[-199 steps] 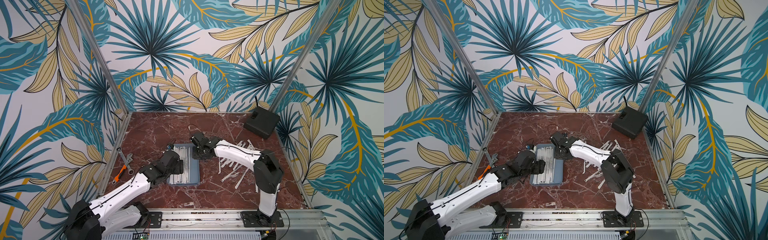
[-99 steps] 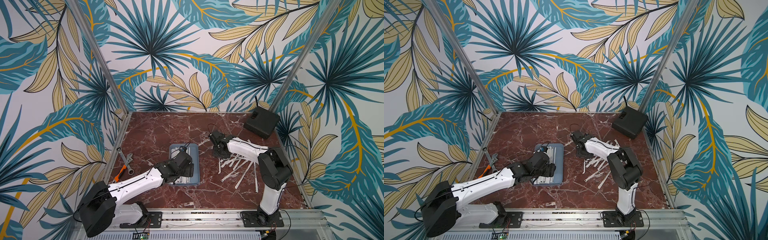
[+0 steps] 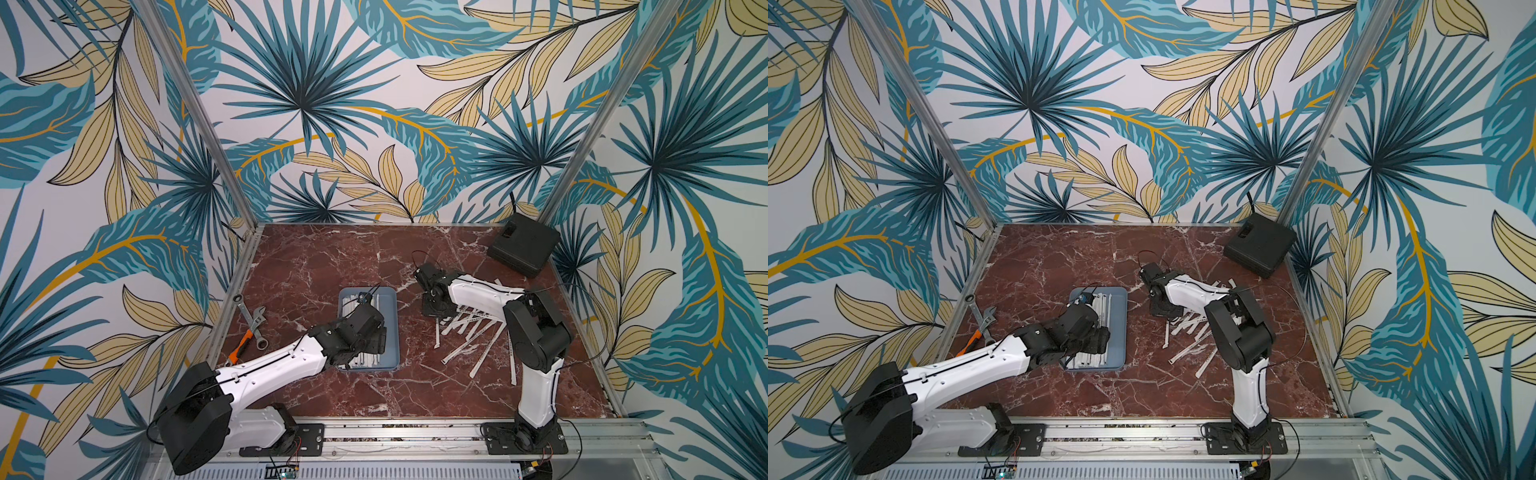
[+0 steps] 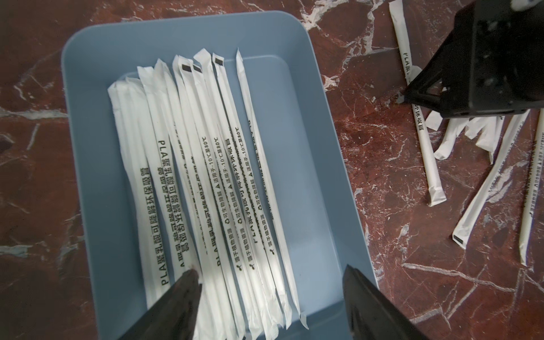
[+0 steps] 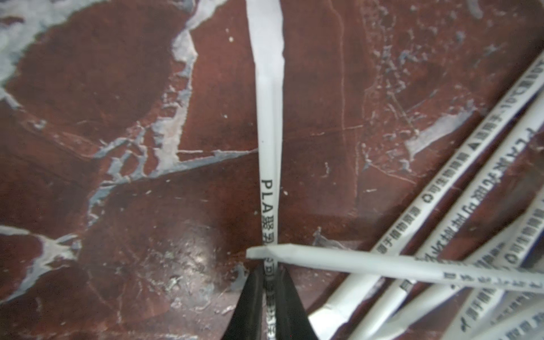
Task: Put the straws into the storage box
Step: Move the straw to the center of the board.
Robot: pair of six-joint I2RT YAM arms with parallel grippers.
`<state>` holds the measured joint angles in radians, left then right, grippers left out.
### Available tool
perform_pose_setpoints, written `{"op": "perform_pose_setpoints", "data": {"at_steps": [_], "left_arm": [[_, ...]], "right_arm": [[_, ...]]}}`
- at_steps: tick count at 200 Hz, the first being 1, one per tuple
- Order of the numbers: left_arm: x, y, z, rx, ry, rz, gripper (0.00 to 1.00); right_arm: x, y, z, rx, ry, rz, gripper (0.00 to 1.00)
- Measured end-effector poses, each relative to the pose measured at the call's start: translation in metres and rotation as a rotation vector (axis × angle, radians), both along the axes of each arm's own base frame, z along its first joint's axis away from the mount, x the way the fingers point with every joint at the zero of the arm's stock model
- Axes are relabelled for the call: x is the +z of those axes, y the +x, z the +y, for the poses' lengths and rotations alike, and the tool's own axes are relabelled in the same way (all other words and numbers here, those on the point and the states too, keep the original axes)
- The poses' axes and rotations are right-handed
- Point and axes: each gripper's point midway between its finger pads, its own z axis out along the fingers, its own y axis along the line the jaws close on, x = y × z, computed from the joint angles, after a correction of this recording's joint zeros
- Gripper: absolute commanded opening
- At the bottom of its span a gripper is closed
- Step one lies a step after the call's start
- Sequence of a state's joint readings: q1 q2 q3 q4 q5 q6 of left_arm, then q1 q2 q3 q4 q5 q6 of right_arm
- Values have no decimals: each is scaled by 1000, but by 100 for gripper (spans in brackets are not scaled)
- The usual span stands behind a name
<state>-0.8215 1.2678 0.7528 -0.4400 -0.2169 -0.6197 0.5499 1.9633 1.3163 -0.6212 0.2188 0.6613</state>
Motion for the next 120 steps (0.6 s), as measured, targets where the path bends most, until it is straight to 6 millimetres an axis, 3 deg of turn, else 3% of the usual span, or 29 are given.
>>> {"op": "perform_pose_setpoints", "data": {"at_steps": [61,120], "left_arm": [[5,3,5,19,14,-27,82],[7,3,8,25,13,-32,81]], "right_arm": [[5,-23,59,120,222,35,12],[0,-34,61,131,234,55,21]]}}
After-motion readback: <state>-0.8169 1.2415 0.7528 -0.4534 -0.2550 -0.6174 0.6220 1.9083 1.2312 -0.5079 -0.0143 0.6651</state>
